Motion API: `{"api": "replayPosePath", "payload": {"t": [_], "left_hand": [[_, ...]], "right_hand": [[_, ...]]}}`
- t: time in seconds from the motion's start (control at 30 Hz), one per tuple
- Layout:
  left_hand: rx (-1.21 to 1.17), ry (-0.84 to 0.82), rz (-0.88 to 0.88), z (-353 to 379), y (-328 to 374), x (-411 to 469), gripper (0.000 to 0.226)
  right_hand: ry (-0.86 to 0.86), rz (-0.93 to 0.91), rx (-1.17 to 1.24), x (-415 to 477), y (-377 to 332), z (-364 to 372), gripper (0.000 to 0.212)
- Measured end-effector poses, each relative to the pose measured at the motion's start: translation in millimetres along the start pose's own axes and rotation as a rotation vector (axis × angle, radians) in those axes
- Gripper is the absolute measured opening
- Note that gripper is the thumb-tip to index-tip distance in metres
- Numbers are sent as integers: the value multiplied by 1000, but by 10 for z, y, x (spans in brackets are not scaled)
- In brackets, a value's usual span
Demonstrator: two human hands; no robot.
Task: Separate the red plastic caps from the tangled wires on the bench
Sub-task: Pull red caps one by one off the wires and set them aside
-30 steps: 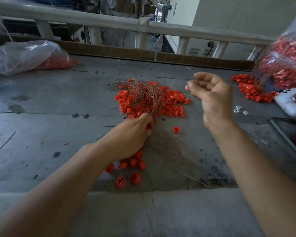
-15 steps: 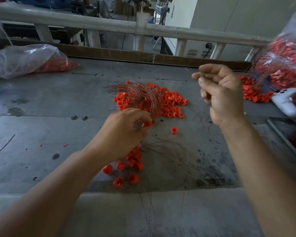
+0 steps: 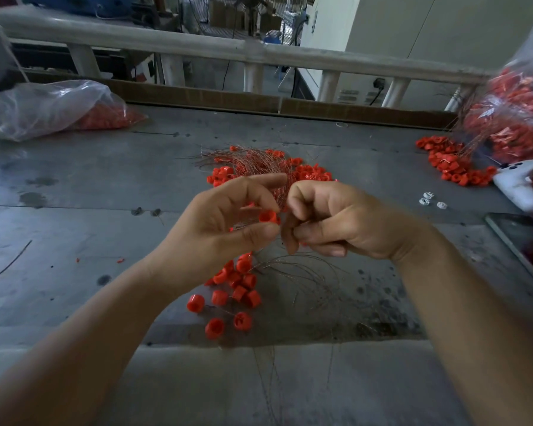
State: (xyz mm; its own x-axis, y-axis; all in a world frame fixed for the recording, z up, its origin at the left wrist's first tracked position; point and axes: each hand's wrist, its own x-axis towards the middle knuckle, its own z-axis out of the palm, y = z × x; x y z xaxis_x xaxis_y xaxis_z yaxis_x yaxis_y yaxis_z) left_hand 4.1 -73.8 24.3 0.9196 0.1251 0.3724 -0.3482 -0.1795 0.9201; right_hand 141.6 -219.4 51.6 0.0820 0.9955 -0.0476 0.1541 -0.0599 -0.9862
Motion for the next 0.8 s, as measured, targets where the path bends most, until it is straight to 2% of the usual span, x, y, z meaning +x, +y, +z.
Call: {"api": "replayPosePath", "payload": {"t": [0.1,0.23,0.47,0.57,0.8], "left_hand": [[-91,-69,-13,47,-26,-11,17],[-62,-90,-12,46,-7,-13,21],[-9,-97,-56,73,10,-23,18],[-59,-64,-68,44,13,-16,23],[-19,-30,-30,16,31,-15,19]], "right_hand": [[29,4,-25,-1,-12,26,24],[27,31,-9,-8,-10,25,29],[45,43,13,-10,13,26,35],[70,46,9,11,7,68,37],[152,66,-58,29,-31,128,36]]}}
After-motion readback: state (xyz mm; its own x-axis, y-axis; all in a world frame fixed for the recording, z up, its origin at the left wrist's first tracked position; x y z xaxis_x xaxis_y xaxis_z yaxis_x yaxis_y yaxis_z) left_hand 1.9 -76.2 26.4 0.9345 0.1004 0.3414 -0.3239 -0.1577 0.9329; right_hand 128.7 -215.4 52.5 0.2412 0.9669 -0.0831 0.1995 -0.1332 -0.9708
